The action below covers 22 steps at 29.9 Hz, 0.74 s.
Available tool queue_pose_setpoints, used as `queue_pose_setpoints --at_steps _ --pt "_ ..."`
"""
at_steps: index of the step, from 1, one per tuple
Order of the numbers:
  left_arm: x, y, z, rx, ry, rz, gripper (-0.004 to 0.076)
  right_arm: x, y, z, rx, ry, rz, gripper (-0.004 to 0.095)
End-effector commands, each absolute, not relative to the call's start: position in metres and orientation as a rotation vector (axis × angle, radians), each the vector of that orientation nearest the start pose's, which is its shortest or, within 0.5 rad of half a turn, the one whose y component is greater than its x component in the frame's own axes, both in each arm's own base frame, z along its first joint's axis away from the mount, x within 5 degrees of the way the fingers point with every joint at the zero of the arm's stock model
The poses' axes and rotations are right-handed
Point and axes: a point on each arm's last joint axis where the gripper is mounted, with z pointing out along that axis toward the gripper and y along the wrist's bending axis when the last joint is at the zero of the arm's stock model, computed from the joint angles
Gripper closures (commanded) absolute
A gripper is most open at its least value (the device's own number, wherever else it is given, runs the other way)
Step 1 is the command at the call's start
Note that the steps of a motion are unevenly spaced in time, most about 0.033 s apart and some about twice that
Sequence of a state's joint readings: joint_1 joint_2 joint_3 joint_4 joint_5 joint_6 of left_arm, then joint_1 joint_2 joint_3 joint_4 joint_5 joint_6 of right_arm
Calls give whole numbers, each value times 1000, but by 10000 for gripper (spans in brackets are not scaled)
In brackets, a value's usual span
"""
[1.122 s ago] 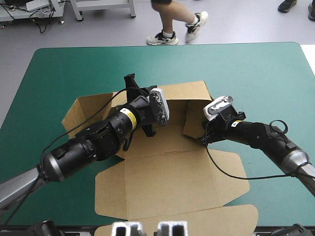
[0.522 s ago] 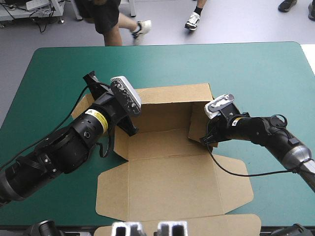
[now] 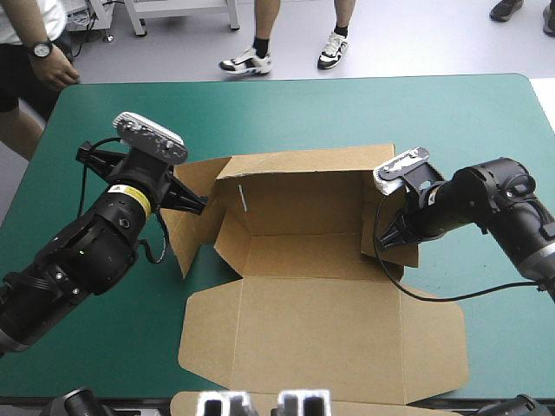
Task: Fold the box
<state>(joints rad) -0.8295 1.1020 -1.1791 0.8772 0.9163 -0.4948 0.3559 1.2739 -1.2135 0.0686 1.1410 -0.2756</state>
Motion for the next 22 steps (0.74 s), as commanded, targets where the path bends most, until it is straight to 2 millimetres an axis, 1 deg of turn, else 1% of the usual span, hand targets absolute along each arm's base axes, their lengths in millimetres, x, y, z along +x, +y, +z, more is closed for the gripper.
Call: queue_pose_setpoints --at_steps 1,3,5,8,11,14,18,22 --pt "180 -98 437 435 1895 198 724 224 76 372 -795 2525 61 928" --pt "180 -89 435 373 1951 200 724 229 66 370 -728 2554 65 928" --pt "181 -83 433 340 1984 183 724 235 58 366 -688 2590 107 928" --pt "181 -84 435 350 1964 153 724 246 52 353 -673 2662 222 928" --pt "182 -87 438 365 1926 120 724 265 51 335 -661 2741 264 928" --pt "182 -89 439 369 1917 84 724 286 54 324 -644 2786 273 928" --pt "182 -90 439 369 1915 83 724 317 58 319 -621 2798 261 928" --pt "183 -90 438 370 1917 84 724 347 63 322 -614 2764 276 927"
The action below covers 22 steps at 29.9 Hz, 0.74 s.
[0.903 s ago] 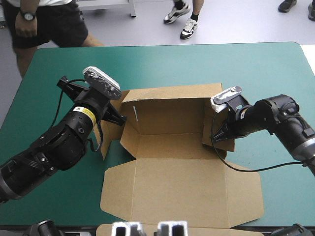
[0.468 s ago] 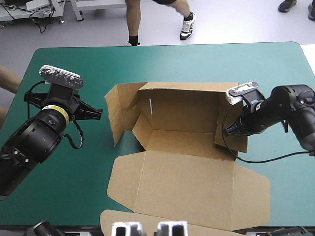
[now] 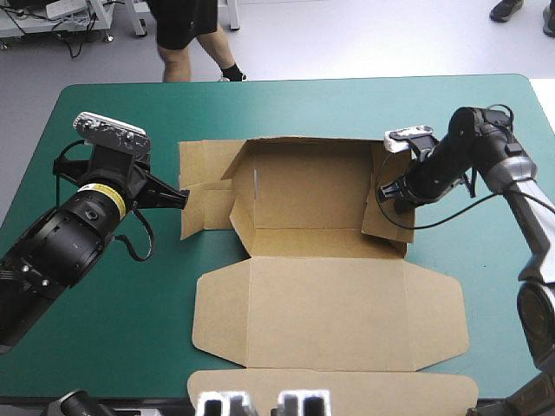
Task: Fold the box
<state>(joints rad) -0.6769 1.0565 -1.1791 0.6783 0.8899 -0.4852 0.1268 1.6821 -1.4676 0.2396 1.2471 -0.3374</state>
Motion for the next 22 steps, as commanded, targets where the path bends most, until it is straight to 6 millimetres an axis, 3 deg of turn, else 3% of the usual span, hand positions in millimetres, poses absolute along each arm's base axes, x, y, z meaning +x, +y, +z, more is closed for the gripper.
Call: queue_pose_setpoints --at_steps 1,3,5,8,11,16,22 --pt "184 -91 437 373 1922 87 724 353 64 324 -613 2751 274 915" --pt "186 -92 436 378 1925 94 724 363 65 330 -612 2723 265 841" --pt "188 -94 433 388 1927 101 724 370 66 335 -610 2699 260 704" --pt "194 -99 429 402 1935 107 724 376 68 345 -602 2657 265 377" --pt "198 -103 426 414 1938 107 724 377 68 356 -570 2626 267 169" --pt "202 -106 424 428 1941 114 724 378 70 368 -564 2585 292 167" --pt "201 -106 423 425 1946 105 724 381 68 364 -570 2593 258 168"
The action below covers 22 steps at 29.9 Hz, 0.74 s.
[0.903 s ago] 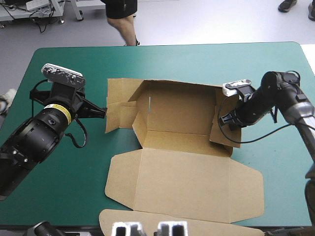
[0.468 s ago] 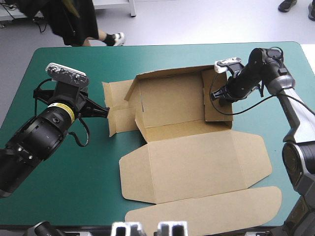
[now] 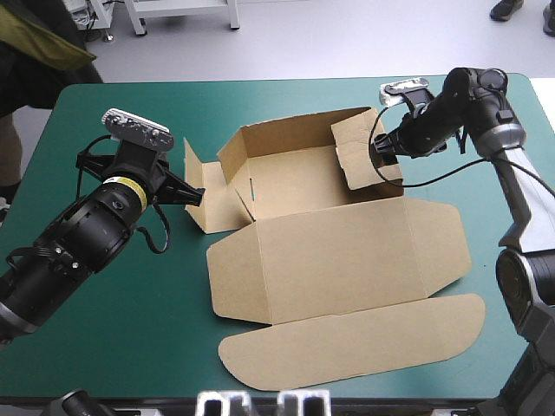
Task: Fold the box
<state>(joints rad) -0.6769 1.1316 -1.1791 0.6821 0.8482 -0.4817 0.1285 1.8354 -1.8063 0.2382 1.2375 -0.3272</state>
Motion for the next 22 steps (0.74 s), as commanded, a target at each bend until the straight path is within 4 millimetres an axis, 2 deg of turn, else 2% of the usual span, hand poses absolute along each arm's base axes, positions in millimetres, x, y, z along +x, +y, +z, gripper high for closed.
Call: queue_pose_setpoints --at_steps 1,6,10,18,22 --pt "201 -106 423 424 1949 99 724 382 68 363 -571 2595 245 167" --pt "201 -108 422 417 1965 72 724 402 70 358 -555 2591 238 167" --pt "201 -108 421 415 1972 65 724 418 80 348 -555 2598 246 167" --pt "197 -99 419 308 2040 94 724 422 103 321 -615 2670 211 280" --pt "192 -94 420 296 2046 97 724 420 102 308 -634 2714 175 346"
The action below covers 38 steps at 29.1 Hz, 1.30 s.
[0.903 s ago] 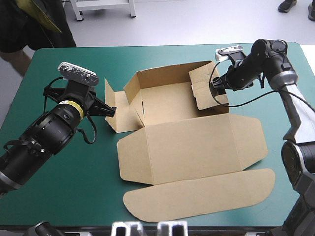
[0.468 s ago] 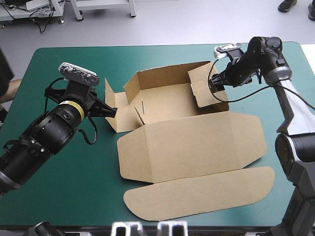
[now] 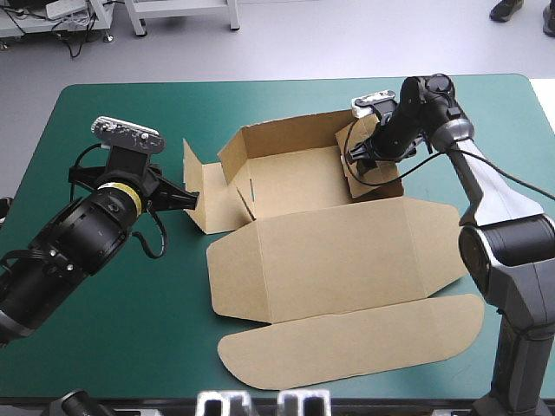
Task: Fold the box
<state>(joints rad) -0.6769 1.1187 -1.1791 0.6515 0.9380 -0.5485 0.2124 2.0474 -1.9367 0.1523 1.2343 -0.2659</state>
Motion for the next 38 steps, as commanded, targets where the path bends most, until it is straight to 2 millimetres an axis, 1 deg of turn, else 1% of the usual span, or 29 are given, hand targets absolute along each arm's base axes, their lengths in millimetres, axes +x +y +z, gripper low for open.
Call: queue_pose_setpoints --at_steps 1,3,5,7,8,10,13,16,19,21,25,27,29,31,34,35,36,38 --pt "190 -93 422 292 2043 95 724 419 101 303 -637 2733 159 364" --pt "188 -91 423 288 2040 95 724 420 99 292 -612 2777 134 388" --pt "187 -90 424 286 2038 94 724 421 100 283 -599 2805 148 414" --pt "187 -90 423 282 2042 96 724 422 102 278 -590 2817 185 461" --pt "187 -90 423 280 2048 101 724 421 104 279 -585 2816 207 505" --pt "186 -88 422 269 2064 116 724 421 104 279 -589 2815 213 635" --pt "186 -87 421 265 2072 133 724 421 102 280 -600 2812 179 906" --pt "185 -86 423 264 2063 129 724 419 101 287 -600 2795 167 928" --pt "185 -85 423 261 2060 135 724 412 98 304 -594 2756 164 928" --pt "185 -84 424 256 2053 148 724 405 94 322 -591 2710 178 928" --pt "187 -78 429 186 2008 206 724 387 76 363 -544 2601 274 928" --pt "189 -73 430 148 1992 221 724 374 64 382 -534 2541 331 928" --pt "192 -68 430 119 1991 222 724 359 54 396 -525 2498 356 928" --pt "196 -61 430 72 1994 212 724 344 44 404 -520 2479 341 928" --pt "204 -47 432 6 1973 197 724 324 31 408 -509 2477 315 928" --pt "206 -42 433 -18 1964 185 724 320 29 409 -499 2475 320 928" --pt "211 -35 431 -26 1972 152 724 312 24 412 -494 2456 343 928" --pt "219 -31 425 -11 2014 114 724 308 21 417 -484 2430 372 928"
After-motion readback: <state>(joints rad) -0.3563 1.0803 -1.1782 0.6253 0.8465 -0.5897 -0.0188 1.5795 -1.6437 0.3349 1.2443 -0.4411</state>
